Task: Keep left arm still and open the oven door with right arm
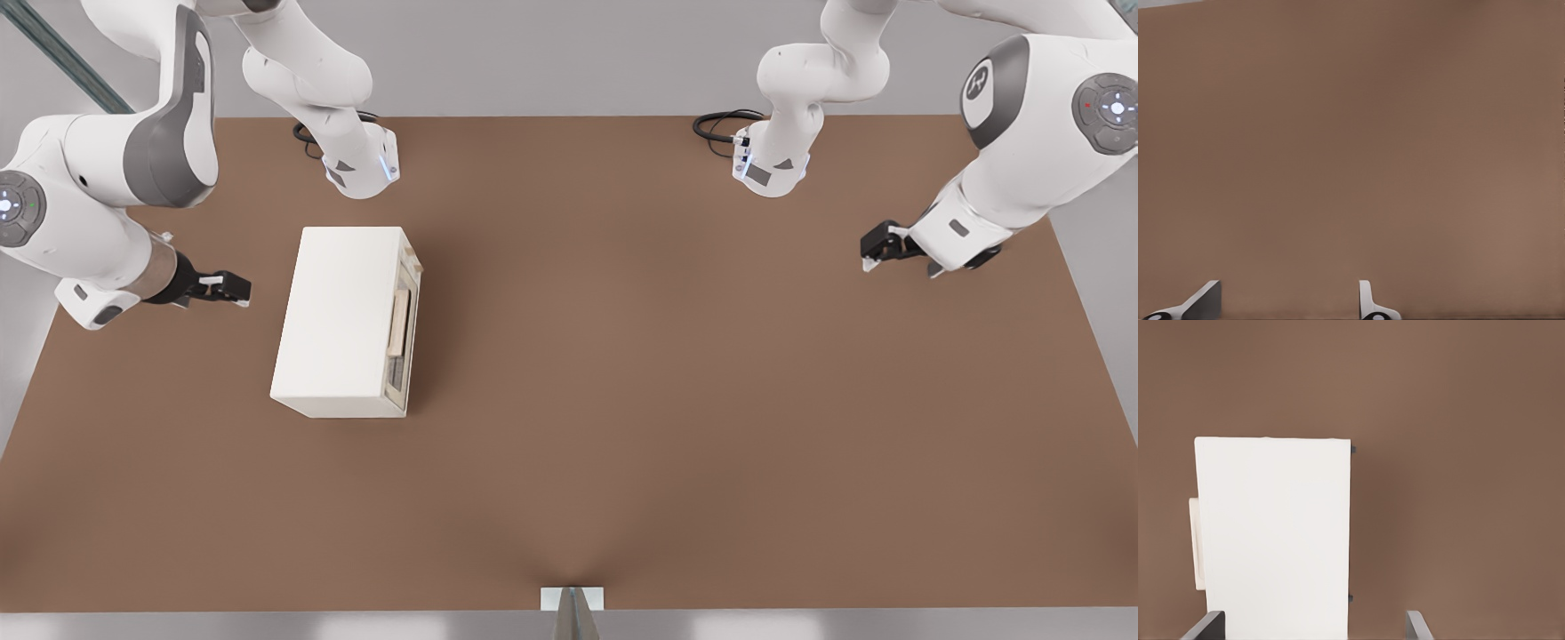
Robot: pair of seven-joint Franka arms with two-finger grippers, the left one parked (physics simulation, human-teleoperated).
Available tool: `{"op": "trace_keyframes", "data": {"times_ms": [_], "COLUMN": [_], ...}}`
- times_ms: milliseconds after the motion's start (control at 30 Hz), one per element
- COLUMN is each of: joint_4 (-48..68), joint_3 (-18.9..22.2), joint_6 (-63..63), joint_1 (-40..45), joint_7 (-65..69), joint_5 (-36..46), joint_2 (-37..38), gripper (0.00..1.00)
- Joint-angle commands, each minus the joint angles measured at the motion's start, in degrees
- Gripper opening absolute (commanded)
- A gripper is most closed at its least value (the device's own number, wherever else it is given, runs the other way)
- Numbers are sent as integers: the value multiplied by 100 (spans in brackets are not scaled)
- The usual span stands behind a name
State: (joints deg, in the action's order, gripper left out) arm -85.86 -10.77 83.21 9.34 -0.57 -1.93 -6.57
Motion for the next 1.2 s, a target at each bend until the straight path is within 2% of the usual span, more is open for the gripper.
{"op": "trace_keyframes", "data": {"times_ms": [0, 67, 133, 167, 233, 267, 433, 500, 733, 1167], "joint_4": [-28, -28, 332, 429, 438, 412, -203, -449, -704, -889], "joint_3": [5, -22, -66, -57, -57, -57, -57, -57, -66, -66], "joint_6": [-24, 37, 301, 301, 301, 249, 99, 108, 55, 64], "joint_1": [15, -64, -766, -1083, -1734, -2067, -3079, -3140, -3527, -3650], "joint_7": [-40, -40, -57, -66, -119, -312, -1041, -1217, -2685, -2993], "joint_5": [35, -26, -88, -220, -984, -1352, -2988, -3173, -3322, -3305], "joint_2": [6, -117, -899, -1101, -1286, -1330, -1400, -1409, -1681, -1971], "gripper": [100, 100, 100, 95, 27, 21, 21, 21, 21, 21]}}
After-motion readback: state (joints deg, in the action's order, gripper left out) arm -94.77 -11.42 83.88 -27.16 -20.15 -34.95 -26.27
